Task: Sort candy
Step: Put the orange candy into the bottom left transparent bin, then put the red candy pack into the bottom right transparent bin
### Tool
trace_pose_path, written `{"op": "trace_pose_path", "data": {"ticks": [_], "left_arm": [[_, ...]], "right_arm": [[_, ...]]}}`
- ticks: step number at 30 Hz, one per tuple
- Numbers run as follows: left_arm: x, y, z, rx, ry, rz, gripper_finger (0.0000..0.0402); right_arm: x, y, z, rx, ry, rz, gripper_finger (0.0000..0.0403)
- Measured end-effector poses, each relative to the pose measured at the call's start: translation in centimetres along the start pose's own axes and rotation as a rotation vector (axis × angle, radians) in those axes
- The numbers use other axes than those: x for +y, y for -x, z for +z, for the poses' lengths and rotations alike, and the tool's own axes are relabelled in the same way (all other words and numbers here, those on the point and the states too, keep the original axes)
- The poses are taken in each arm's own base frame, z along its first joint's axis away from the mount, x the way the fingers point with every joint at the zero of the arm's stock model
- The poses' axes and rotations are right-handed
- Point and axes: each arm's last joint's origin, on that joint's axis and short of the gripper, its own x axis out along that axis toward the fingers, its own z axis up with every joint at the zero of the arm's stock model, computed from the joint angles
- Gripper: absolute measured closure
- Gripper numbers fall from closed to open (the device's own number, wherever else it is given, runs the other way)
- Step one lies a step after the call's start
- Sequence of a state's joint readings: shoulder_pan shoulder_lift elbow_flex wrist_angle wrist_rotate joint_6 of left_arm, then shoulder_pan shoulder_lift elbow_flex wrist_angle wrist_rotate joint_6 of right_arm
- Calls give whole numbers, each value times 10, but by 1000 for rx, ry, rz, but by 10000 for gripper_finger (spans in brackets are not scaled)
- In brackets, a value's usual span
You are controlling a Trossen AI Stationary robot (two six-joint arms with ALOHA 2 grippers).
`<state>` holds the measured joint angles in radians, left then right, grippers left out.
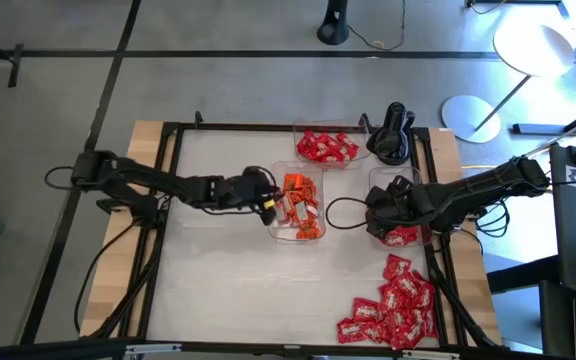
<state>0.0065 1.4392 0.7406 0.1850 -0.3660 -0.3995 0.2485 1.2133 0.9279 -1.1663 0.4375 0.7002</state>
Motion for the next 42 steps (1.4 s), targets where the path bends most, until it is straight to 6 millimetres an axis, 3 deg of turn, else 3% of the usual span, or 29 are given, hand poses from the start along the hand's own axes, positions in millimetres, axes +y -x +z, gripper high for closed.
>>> {"op": "trace_pose_path", "data": {"ticks": [5, 10, 16, 23, 27, 33, 42], "left_arm": [[-6, -13, -6, -29, -75, -25, 270], [-3, -16, -5, -17, -55, -24, 214], [7, 27, 8, 124, -47, -26, 172], [14, 67, 4, 143, -48, 33, 169], [12, 71, -7, 128, -60, 64, 169], [12, 70, -21, 141, -58, 98, 169], [11, 69, -18, 115, -53, 86, 169]], "right_arm": [[1, 0, 2, -16, -10, 13, 95], [1, 0, 2, -16, -10, 13, 95], [5, 4, 3, 16, -6, 93, 95], [35, 46, 10, -86, 137, 423, 95], [54, 61, -4, -79, 180, 573, 95], [83, 77, -38, 79, 146, 716, 95], [110, 69, -85, 276, 191, 555, 95]]}}
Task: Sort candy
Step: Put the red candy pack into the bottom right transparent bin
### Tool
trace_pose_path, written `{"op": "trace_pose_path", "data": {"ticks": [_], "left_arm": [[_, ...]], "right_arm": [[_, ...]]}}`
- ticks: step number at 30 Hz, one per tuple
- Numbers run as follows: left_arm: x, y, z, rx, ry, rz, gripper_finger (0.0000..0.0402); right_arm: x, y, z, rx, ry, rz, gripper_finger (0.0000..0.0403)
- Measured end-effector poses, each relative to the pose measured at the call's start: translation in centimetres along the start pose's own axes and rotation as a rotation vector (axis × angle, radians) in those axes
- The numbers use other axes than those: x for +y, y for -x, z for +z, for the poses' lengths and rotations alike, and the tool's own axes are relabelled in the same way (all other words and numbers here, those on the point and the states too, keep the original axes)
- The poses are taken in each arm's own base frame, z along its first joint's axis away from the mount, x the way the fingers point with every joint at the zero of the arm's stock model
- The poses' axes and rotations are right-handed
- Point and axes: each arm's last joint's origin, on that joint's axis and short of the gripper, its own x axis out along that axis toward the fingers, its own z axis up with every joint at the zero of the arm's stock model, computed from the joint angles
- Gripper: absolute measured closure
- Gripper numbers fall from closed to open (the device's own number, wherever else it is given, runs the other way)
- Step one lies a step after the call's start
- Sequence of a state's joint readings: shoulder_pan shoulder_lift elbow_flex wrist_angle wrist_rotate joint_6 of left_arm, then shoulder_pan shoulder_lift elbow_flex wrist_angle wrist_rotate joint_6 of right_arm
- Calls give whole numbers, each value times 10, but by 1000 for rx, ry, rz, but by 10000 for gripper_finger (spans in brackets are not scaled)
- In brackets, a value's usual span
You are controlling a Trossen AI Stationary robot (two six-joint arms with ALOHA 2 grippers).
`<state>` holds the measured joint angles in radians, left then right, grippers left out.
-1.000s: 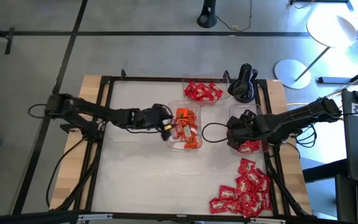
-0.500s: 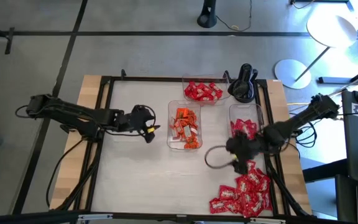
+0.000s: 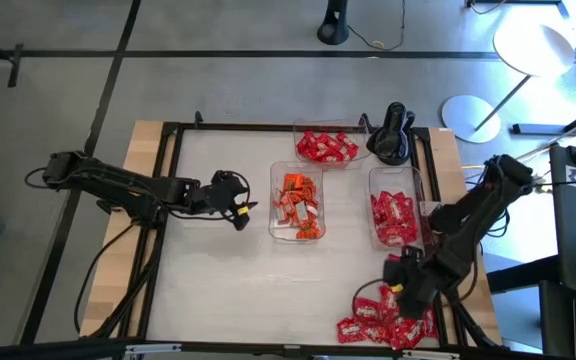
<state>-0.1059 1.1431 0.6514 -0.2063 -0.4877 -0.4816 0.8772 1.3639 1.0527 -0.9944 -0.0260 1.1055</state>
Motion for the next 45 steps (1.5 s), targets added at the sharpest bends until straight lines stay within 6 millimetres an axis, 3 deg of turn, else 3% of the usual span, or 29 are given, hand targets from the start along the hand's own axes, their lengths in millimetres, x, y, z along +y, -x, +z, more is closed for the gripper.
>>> {"op": "trace_pose_path", "data": {"ticks": [9, 16, 23, 29, 33, 41, 45], "left_arm": [[0, 0, 1, -8, 5, -4, 169], [0, 0, 1, -7, -7, -4, 169], [0, 0, 1, -7, -18, -4, 169], [0, 0, 1, -7, -17, -4, 169], [0, 0, 1, -8, -16, -5, 169], [-1, 0, 1, -12, -10, -7, 169], [-1, 0, 1, -12, -10, -7, 169]], "right_arm": [[-1, -36, -7, 122, 61, -266, 95], [4, -54, -7, 135, 143, -286, 95], [-18, -83, -20, 232, 55, -296, 95], [-28, -94, -25, 243, 56, -302, 102], [-28, -94, -24, 238, 57, -294, 150], [-29, -93, -24, 241, 56, -298, 314], [-25, -82, -24, 255, 76, -237, 381]]}}
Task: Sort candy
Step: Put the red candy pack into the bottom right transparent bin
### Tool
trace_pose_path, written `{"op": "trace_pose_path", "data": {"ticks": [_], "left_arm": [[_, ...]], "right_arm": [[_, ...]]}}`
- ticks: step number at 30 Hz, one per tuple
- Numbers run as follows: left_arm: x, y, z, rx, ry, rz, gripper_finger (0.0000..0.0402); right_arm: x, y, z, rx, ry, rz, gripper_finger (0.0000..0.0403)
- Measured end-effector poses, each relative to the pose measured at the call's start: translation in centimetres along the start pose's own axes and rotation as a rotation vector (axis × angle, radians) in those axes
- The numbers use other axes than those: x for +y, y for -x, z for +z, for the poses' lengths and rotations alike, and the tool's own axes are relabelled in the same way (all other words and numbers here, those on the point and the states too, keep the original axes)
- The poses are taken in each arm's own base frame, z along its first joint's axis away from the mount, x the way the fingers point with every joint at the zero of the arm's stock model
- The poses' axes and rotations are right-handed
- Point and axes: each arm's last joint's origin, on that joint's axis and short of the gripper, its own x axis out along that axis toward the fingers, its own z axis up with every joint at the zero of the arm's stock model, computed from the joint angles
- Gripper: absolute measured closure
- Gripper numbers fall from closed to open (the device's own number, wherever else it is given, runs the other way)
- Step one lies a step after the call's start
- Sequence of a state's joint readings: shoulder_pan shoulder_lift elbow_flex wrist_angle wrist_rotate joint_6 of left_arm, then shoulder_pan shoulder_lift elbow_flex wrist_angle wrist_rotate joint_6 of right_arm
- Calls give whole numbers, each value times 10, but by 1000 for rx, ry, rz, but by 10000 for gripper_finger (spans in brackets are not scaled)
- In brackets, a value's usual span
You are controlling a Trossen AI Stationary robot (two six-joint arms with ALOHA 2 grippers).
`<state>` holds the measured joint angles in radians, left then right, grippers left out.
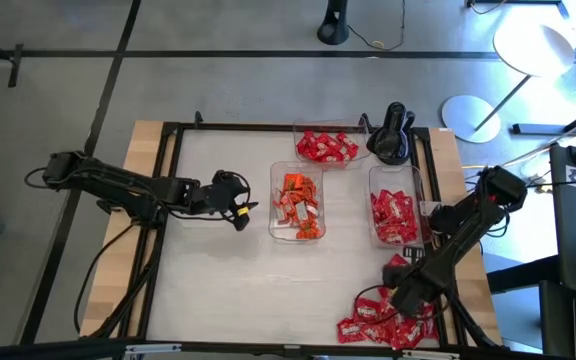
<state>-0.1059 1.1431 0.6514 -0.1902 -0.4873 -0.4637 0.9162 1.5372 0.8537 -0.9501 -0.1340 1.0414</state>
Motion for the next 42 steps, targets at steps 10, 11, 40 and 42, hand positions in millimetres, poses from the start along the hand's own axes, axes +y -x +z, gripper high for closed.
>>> {"op": "trace_pose_path", "data": {"ticks": [10, 11, 40, 42], "left_arm": [[0, 0, 0, 0, 30, 0, 169], [0, 0, 0, 0, 30, 0, 169], [-2, 0, 5, -41, 71, -19, 169], [-2, 0, 5, -41, 77, -19, 169]], "right_arm": [[-7, 81, -5, -198, 11, 212, 375], [-12, 87, -4, -245, -5, 218, 379], [-155, 95, 19, -448, -531, -323, 381], [-158, 89, 20, -431, -519, -333, 381]]}}
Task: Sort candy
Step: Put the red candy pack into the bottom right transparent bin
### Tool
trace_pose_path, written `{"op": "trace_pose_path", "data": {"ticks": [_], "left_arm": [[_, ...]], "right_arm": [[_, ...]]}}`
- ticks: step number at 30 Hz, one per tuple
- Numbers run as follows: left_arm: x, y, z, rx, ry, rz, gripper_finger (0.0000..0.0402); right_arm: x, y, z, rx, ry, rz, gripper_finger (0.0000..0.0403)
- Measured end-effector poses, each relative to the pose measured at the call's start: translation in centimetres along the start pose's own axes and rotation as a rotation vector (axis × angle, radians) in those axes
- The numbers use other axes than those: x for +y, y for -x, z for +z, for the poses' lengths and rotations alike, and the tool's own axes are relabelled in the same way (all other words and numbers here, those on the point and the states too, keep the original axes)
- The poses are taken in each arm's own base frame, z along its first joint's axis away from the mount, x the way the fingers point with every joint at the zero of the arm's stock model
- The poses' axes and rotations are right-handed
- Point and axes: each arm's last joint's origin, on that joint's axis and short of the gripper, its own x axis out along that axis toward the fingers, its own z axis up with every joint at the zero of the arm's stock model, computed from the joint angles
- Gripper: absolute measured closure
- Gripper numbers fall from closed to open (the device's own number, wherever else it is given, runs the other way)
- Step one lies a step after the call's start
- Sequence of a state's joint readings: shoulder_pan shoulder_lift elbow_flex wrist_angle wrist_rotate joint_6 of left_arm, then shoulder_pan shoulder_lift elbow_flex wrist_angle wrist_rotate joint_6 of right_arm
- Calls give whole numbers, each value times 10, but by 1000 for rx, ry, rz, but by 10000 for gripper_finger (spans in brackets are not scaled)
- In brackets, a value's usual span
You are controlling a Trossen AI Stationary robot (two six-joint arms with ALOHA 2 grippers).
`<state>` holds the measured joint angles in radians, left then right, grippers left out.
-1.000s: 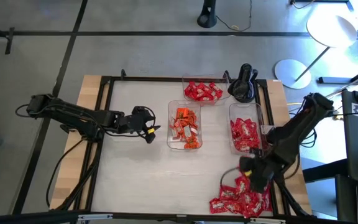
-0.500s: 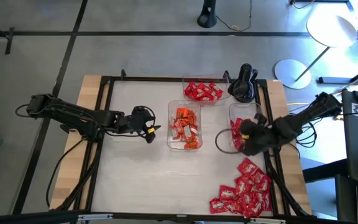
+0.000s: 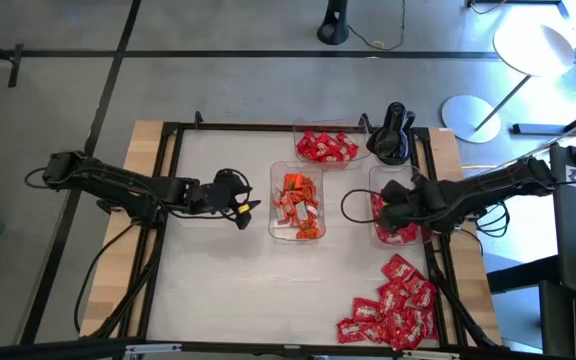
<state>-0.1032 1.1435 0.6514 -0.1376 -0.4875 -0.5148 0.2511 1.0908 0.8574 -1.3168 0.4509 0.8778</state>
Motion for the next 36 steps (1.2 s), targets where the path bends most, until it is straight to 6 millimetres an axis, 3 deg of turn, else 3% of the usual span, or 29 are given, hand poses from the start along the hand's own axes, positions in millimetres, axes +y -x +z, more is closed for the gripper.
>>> {"op": "trace_pose_path", "data": {"ticks": [5, 14, 19, 24, 29, 36], "left_arm": [[0, 0, 0, -1, 8, 0, 169], [0, 0, 0, -1, 28, 0, 169], [0, 0, 0, -1, 28, 0, 169], [0, 0, 0, -1, 33, 0, 169], [0, 0, 0, -5, 52, -2, 169], [-1, 0, 1, -13, 33, -6, 169]], "right_arm": [[3, -6, -1, 8, 30, 22, 358], [4, -5, -2, 41, 35, 58, 186], [5, 2, 0, 85, 30, 126, 127], [10, 18, 8, 108, 12, 273, 112], [33, 40, 8, 74, 96, 552, 112], [68, 67, -21, 26, 229, 794, 112]]}}
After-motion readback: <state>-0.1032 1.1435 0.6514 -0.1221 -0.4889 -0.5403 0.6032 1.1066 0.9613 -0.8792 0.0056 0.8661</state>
